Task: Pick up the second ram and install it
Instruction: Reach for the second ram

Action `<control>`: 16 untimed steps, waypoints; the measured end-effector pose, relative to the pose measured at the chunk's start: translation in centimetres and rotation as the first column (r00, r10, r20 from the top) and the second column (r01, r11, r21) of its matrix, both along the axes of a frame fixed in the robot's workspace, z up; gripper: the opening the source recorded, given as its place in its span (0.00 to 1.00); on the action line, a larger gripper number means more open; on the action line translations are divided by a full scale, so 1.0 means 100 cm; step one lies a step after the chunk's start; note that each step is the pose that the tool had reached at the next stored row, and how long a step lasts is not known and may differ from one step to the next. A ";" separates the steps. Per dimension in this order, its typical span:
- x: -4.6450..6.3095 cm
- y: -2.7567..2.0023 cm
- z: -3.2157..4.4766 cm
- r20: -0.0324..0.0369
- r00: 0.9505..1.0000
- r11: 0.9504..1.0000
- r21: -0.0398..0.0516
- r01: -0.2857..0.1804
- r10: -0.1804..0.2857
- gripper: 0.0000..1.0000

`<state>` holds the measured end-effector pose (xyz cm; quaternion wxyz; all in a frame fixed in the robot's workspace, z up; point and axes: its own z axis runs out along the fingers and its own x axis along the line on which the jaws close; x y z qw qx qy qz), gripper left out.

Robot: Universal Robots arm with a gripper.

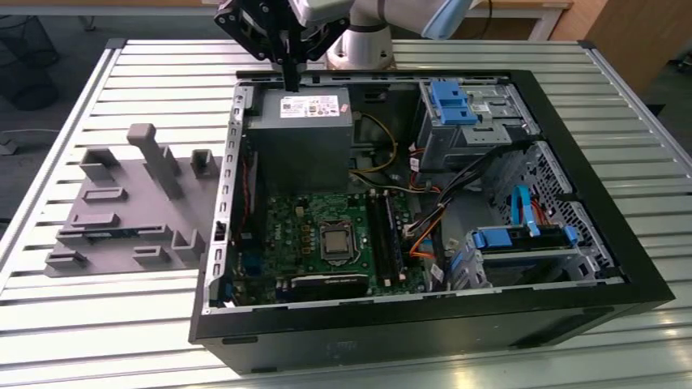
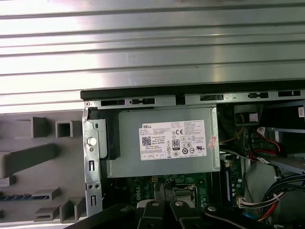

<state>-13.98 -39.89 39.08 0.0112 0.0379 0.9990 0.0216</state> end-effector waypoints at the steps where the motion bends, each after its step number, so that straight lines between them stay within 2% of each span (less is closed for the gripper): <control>1: 0.000 0.0000 0.0000 0.000 1.000 1.000 0.000 0.000 0.000 0.11; 10: -0.001 0.0000 0.0000 0.000 1.000 1.000 0.000 0.000 0.000 0.11; 16: -0.009 0.0000 -0.0001 0.000 1.000 1.000 0.000 0.000 0.000 0.11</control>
